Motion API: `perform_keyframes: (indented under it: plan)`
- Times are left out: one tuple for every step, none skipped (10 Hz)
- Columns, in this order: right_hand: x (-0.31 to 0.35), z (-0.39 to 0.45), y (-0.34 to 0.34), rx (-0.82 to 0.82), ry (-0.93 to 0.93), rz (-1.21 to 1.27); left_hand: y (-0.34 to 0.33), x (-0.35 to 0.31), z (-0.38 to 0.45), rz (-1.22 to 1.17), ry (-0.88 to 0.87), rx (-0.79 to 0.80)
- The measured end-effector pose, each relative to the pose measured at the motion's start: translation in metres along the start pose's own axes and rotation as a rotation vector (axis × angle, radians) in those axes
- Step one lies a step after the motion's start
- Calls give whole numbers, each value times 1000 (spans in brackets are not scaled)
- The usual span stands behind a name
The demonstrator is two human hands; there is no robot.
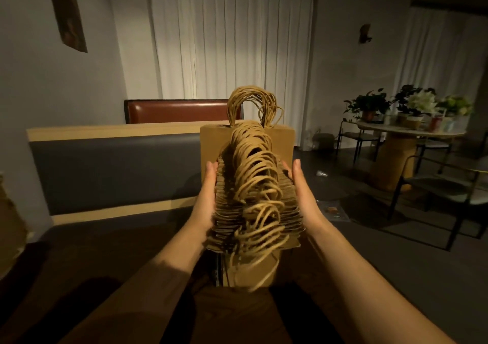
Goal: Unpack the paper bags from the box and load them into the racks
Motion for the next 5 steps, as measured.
perform_keyframes:
  plan:
    - [-4,-5,-2,21,-24,13,0,2,-1,42,0,-3]
    - [-3,-10,-2,3,-15,-1,-5,1,-3,50,-14,-3]
    - [3,-17,-8,61,-65,-68,-7,-1,-11,131,18,-45]
    - [27,-38,3,88,-101,-151,-23,-11,-51,319,-39,-64]
    - [66,-61,16,32,-72,-108,-25,-39,-97,307,-103,-104]
Point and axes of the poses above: each hand's wrist, its own z-axis towards the middle knuckle, its own y-axis out of the back of the hand, x = y × z, the point moved 9 cm from there along z, towards the middle knuckle, and after that the axes turned 12 degrees about y, right-handed, at the moved point
